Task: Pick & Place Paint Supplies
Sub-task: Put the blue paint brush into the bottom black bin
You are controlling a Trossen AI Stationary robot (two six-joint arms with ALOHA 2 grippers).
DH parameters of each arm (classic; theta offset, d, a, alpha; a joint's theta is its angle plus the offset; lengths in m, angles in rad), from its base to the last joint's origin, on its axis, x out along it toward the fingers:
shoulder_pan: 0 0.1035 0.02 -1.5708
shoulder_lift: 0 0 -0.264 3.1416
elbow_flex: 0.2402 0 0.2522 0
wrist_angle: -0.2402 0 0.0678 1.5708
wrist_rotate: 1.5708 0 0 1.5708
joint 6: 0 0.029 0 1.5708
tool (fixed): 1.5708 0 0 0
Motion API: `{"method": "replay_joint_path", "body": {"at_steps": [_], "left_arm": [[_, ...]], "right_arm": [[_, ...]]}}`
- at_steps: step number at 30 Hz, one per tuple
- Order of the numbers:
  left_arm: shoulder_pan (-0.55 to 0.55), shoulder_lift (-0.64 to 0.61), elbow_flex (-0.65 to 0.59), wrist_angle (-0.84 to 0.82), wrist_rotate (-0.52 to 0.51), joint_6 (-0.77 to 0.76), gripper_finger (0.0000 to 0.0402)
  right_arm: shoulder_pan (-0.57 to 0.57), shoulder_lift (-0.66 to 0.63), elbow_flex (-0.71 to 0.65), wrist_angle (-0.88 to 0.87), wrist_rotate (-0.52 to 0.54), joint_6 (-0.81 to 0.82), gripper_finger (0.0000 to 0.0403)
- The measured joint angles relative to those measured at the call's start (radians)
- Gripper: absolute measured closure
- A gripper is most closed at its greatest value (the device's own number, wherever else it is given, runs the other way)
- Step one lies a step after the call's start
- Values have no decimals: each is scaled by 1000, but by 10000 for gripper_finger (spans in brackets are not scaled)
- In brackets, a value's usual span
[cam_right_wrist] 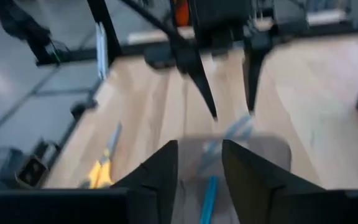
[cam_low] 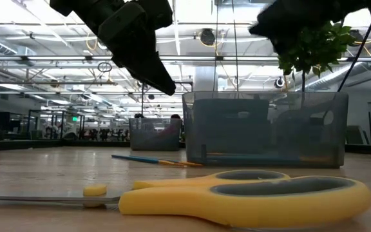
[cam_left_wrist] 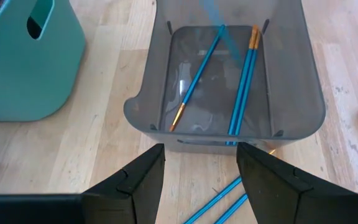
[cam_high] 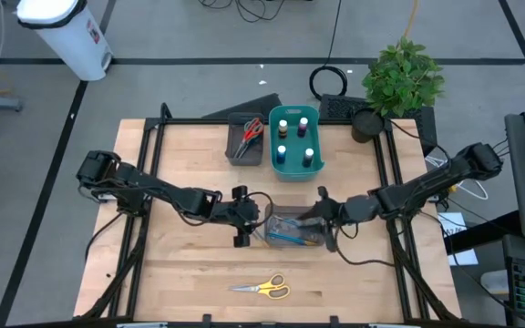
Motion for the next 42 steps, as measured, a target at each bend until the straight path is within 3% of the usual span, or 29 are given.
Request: {"method": "replay_joint_path", "body": {"at_steps": [6, 19, 29, 37, 42], "left_arm": [[0, 0, 0, 17, 0, 0, 192], [0, 0, 0, 10, 5, -10, 192], [-13, 0, -5, -131, 158, -36, 192], [-60, 0, -123, 10, 158, 179, 192], [-54, 7, -189, 166, 100, 250, 192]], "right_arm": [[0, 39, 0, 133, -2, -66, 249], [0, 38, 0, 129, -3, -75, 228], [0, 38, 0, 100, -3, -75, 227], [0, 38, 0, 99, -3, -75, 233], [0, 38, 0, 99, -3, -75, 232]]}}
